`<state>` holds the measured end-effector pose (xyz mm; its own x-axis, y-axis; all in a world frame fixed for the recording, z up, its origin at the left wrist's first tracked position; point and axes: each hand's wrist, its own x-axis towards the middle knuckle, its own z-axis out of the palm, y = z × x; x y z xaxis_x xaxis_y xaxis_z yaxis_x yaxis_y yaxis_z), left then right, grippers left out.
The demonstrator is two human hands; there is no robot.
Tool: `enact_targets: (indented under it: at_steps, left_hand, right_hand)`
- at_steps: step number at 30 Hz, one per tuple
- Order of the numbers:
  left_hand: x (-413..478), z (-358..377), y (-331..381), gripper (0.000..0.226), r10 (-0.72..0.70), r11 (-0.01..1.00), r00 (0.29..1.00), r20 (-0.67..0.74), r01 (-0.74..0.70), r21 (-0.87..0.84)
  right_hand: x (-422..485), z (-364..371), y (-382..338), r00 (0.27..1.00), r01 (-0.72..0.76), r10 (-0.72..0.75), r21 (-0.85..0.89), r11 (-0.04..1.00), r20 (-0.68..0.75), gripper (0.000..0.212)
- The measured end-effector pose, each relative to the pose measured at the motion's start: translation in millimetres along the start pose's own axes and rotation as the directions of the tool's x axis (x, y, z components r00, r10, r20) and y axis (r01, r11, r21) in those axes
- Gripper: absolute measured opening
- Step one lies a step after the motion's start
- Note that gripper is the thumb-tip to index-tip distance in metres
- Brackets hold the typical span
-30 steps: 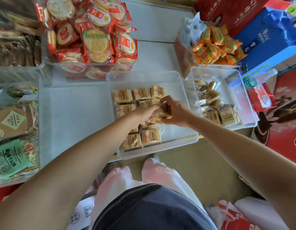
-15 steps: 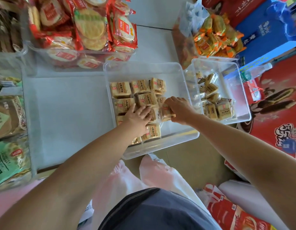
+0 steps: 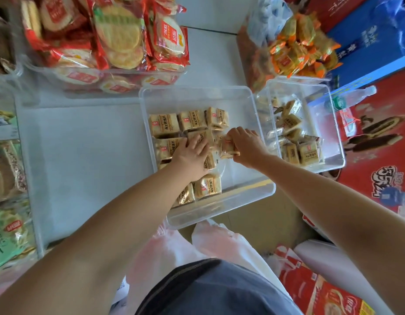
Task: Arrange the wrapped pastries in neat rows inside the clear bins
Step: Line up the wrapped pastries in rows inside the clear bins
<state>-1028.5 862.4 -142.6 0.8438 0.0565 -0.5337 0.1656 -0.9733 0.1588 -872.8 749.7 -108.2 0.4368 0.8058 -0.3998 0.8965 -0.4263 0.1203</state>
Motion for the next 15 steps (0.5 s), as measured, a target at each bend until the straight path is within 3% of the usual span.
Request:
enact_targets:
  at_steps: [15]
  left_hand:
    - [5.5, 5.6, -3.2, 0.078, -0.021, 0.998, 0.992, 0.127, 0.028, -0.050]
  right_hand:
    - [29.6, 25.7, -0.4, 0.981, 0.009, 0.002, 0.056, 0.998, -0.195, 0.045]
